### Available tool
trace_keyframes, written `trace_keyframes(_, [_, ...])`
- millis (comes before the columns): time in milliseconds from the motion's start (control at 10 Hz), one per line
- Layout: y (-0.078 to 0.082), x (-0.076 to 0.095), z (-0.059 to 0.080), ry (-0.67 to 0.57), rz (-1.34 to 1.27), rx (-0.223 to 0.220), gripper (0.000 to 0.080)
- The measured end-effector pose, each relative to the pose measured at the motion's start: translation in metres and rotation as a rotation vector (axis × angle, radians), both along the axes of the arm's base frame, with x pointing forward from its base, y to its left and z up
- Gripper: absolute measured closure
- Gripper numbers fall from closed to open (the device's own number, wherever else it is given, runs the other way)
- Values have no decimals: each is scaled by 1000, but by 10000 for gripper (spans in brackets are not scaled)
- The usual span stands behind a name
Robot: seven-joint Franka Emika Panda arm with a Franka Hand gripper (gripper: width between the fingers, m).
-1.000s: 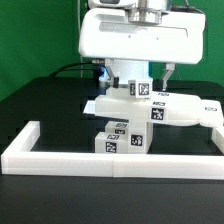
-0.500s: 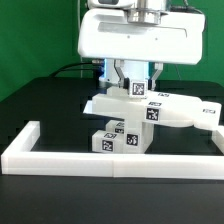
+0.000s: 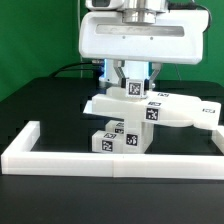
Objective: Assemble chair
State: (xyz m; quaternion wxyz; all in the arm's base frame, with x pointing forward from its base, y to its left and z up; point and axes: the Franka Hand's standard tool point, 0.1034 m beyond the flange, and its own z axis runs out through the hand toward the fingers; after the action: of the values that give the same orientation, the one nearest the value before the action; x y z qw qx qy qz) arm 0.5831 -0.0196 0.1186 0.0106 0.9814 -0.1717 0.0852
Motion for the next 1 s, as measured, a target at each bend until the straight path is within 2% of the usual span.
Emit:
trace_keyframes(500, [-8,-2,0,-18,-477,123,512])
trace_keyframes(800, [-9,-2,0,-25,-654,161,512])
trace_keyframes(1000, [-11,-2,0,-30,-800,207,512])
